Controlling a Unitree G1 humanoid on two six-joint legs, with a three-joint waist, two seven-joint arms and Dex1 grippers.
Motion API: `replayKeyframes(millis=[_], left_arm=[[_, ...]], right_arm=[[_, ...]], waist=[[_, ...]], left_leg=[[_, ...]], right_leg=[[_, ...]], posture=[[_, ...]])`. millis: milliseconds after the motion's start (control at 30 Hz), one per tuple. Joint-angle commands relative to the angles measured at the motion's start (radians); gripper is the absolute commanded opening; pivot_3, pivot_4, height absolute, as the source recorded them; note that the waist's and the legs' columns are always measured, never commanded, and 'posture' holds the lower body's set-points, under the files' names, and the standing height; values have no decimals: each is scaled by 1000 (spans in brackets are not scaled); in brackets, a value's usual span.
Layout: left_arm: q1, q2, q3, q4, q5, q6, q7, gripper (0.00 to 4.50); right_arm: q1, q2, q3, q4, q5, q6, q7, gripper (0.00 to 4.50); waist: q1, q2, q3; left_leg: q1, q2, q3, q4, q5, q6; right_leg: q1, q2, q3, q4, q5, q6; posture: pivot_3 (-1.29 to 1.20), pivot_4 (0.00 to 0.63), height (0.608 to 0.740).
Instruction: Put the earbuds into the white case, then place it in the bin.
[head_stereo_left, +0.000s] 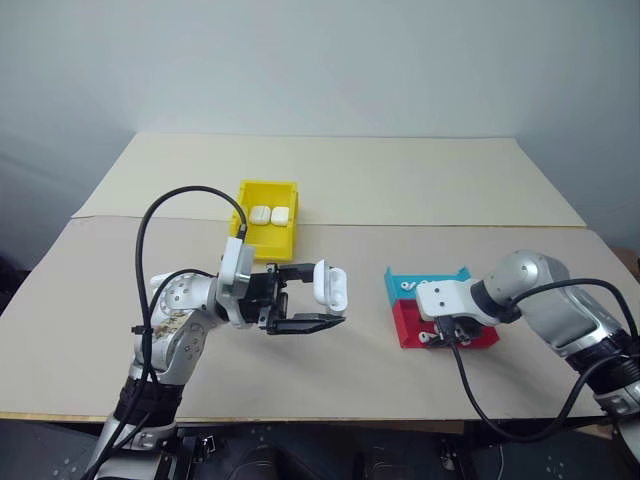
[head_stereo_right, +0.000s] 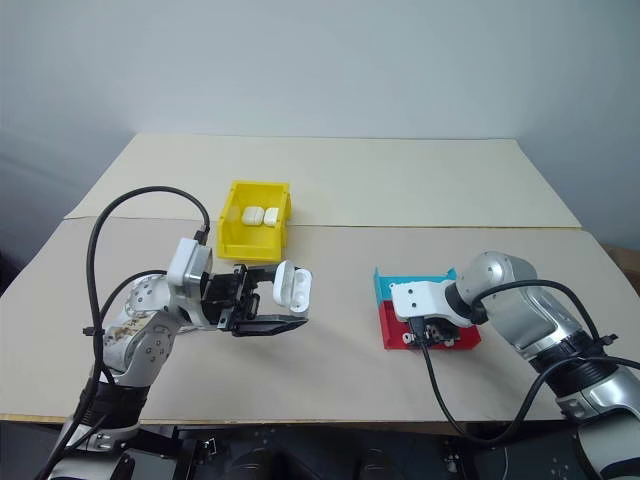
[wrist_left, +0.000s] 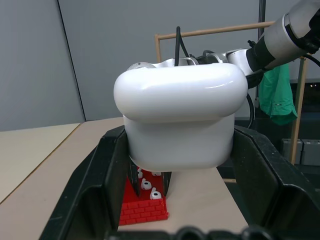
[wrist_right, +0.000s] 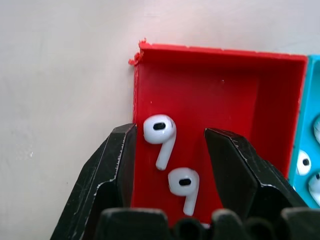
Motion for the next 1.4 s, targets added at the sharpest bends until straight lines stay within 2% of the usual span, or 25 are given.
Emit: replayKeyframes(millis=[33, 200, 300, 467, 633, 767, 833, 933, 1033, 1067, 1133, 1233, 1400], left_arm=[[12, 6, 4, -31, -8, -16, 4, 2784], [12, 5, 6, -26, -4, -22, 6, 2784], [15, 9, 8, -30, -6, -19, 8, 2784], [22, 19, 10, -36, -4, -19, 11, 2784], [23, 29, 16, -46, -14, -12, 13, 2784], [30, 33, 14, -66, -26, 0, 21, 2784], [31, 34, 11, -74, -34, 9, 24, 2784], [15, 26, 7, -67, -42, 21, 32, 2784], [-8, 20, -5, -60, -50, 41, 34, 2784], [-23, 12, -11, -53, -51, 47, 36, 2784], [-48, -3, -18, -36, -48, 50, 39, 2784], [-84, -28, -34, -4, -42, 47, 34, 2784], [-141, -32, -55, 31, -46, 95, 28, 2784]], right_arm=[[3, 0, -23, -13, 1, -6, 19, 2598], [12, 1, -22, -7, -4, -17, 23, 2598], [18, 3, -26, -4, -5, -23, 17, 2126], [31, 3, -28, -13, -7, -27, 17, 608], [45, 4, -42, -38, 4, -3, 10, 588], [51, -2, -98, -97, 73, 95, 28, 588], [51, -9, -149, -148, 138, 176, 38, 588], [67, 3, -314, -246, 315, 325, 10, 588], [117, 112, -562, -332, 523, 406, -105, 588], [138, 183, -659, -369, 602, 432, -180, 588], [162, 279, -771, -429, 716, 490, -300, 588], [169, 383, -844, -506, 861, 564, -467, 588], [173, 529, -845, -643, 1056, 585, -731, 588]], waist=[[0, 0, 0], [0, 0, 0], [0, 0, 0], [-1, 0, 0], [-1, 0, 0], [0, 0, 0], [0, 0, 0], [0, 0, 0], [2, 0, 0], [3, 0, 0], [5, 0, 0], [5, 0, 0], [-3, 0, 0]], left_leg=[[0, 0, 0, 0, 0, 0], [0, 0, 0, 0, 0, 0], [0, 0, 0, 0, 0, 0], [0, 0, 0, 0, 0, 0], [1, 0, 0, 0, 0, 0], [0, 0, 0, 0, 0, 0], [0, 0, 0, 0, 0, 0], [0, 0, -1, 0, 0, 0], [0, 0, -2, 0, 0, 0], [0, 0, -2, 0, 0, 0], [0, 0, -3, 0, 0, 0], [0, 0, -3, 1, 0, 0], [0, 0, -3, 0, 0, 0]], right_leg=[[0, 0, 0, 0, 0, 0], [0, 0, 0, 0, 0, 0], [0, 0, 0, 0, 0, 0], [0, 0, 0, 0, 0, 0], [1, 0, 0, 0, 0, 0], [0, 0, 0, 0, 0, 0], [0, 0, 0, 0, 0, 0], [0, 0, 0, 0, 0, 0], [1, 0, -1, 0, 0, 0], [2, 0, -1, 0, 0, 0], [3, 1, -3, -1, 0, 0], [3, 0, -2, 0, 0, 0], [1, 1, -1, 1, 0, 0]], posture=[[0, 150, 740], [0, 150, 740], [0, 150, 740], [0, 150, 740], [0, 150, 740], [0, 150, 740], [0, 150, 740], [0, 150, 740], [0, 150, 740], [0, 150, 740], [0, 150, 740], [0, 150, 740], [0, 150, 740]])
